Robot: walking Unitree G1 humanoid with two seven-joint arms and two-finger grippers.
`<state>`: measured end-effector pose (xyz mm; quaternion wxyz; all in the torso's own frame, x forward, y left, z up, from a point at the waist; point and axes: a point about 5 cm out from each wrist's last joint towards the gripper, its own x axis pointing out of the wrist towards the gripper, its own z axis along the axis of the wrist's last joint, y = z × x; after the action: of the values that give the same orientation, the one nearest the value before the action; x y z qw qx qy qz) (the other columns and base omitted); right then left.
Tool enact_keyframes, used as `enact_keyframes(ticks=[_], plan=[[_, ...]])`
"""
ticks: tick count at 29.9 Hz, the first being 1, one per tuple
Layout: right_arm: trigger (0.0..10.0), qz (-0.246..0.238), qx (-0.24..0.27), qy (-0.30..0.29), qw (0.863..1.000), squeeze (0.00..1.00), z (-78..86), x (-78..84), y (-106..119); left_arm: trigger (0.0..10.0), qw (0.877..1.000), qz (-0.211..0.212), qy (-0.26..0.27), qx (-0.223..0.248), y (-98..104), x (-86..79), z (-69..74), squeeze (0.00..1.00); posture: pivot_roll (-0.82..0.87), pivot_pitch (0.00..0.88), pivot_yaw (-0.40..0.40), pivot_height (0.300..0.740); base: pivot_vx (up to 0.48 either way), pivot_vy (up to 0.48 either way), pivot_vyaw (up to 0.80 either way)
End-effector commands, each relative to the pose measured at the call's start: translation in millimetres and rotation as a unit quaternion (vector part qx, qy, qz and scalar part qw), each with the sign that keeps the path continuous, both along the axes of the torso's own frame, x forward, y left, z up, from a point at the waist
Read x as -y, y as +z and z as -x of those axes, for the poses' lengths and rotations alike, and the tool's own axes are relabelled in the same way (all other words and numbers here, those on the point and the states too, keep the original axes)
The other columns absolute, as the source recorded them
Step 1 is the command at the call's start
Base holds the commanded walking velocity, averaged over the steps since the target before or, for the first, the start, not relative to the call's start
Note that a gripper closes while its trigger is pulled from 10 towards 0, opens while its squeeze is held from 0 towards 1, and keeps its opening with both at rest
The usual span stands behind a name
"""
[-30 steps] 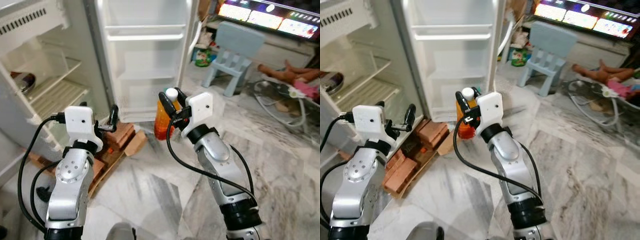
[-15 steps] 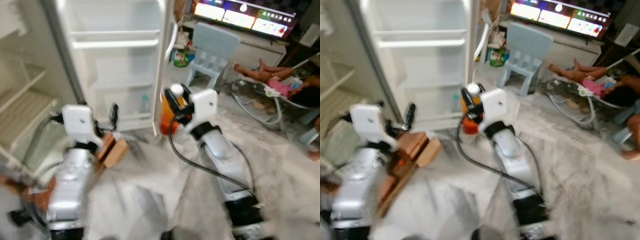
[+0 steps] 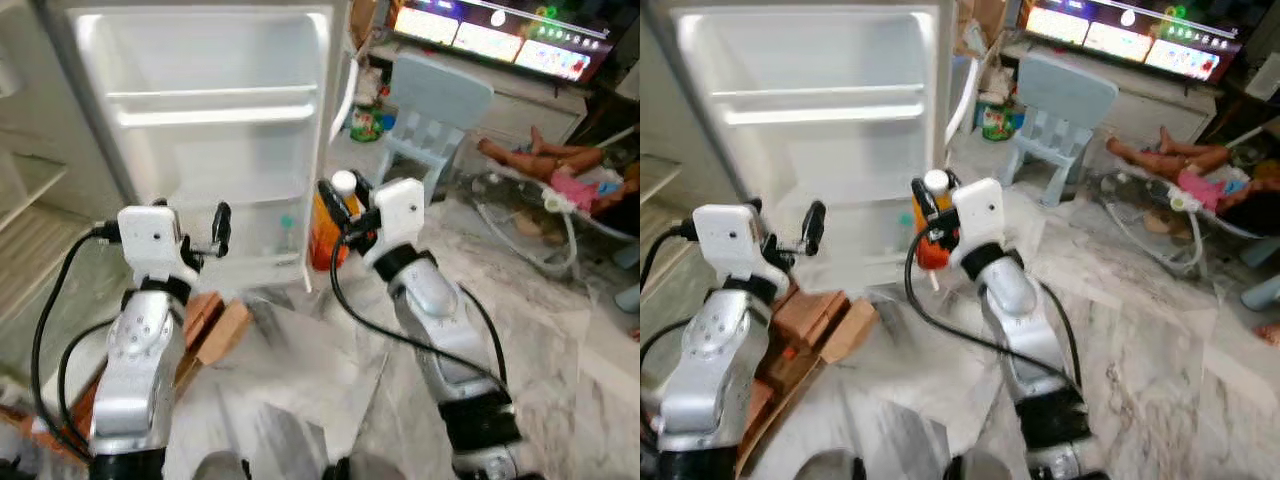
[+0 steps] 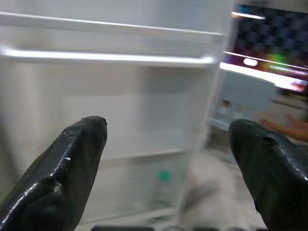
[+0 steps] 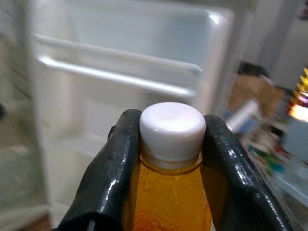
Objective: Restocking fridge
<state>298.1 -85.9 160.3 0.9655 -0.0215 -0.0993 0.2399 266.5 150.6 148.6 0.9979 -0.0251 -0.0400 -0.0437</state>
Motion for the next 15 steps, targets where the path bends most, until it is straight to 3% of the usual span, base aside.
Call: enact_keyframes(ticks=[1,5,11,15], plan=[[10.0,-0.013,0.022,0.003,1.000,0.00,1.6,-3.5,9,10.0,1.000,-0.017,0.022,0.001,0,-11.4,4.7,0.00,0.13,0.044,-0.099,0.740,0.000,0.480,0.00],[10.0,-0.018,0.013,-0.023,0.999,0.00,4.5,5.7,2,10.0,0.997,-0.050,0.049,-0.010,-9,-24.6,18.4,0.00,0.14,0.030,-0.083,0.740,0.000,0.427,0.00],[10.0,-0.008,-0.011,-0.083,0.996,0.00,15.8,30.8,-21,10.0,0.989,-0.110,0.096,-0.020,-18,-45.8,36.7,0.00,0.15,0.001,-0.049,0.740,0.000,0.000,0.00],[10.0,0.022,-0.002,-0.112,0.994,0.00,20.3,41.9,-23,10.0,0.988,-0.123,0.092,-0.028,-22,-51.1,42.2,0.00,0.15,0.000,-0.037,0.740,0.000,0.000,0.13]])
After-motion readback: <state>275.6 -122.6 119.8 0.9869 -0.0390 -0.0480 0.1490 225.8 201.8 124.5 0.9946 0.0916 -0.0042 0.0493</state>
